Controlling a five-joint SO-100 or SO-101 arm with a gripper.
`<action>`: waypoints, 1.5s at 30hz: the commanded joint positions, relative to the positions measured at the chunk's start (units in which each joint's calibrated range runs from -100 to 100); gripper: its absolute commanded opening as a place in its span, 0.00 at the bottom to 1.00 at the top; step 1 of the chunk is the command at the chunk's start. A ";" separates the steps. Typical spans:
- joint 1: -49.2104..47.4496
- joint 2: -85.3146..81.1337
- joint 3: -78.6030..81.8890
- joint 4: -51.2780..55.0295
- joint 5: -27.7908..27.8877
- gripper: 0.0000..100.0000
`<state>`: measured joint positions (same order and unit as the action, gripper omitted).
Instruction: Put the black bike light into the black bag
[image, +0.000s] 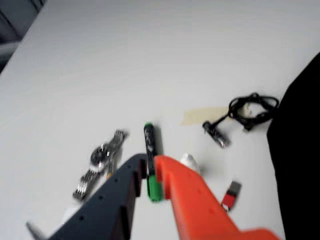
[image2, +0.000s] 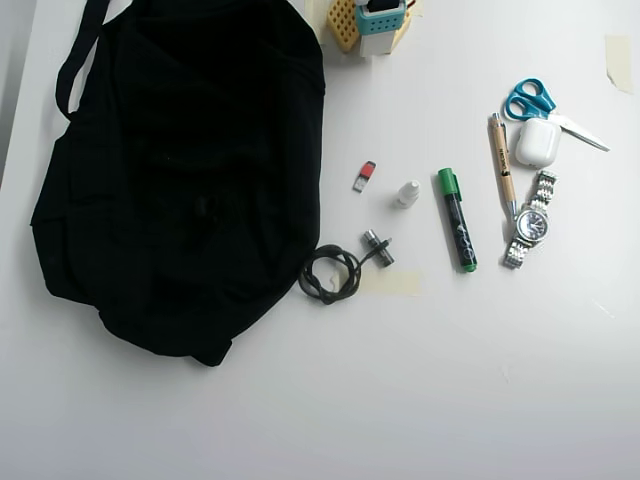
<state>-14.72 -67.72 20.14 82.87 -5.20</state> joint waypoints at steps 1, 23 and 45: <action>-1.74 -10.78 19.94 -12.24 -0.20 0.02; -2.56 -26.47 71.06 -50.06 0.27 0.02; 3.35 -25.47 79.50 -39.12 0.22 0.02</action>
<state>-11.41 -93.33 98.63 41.71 -5.20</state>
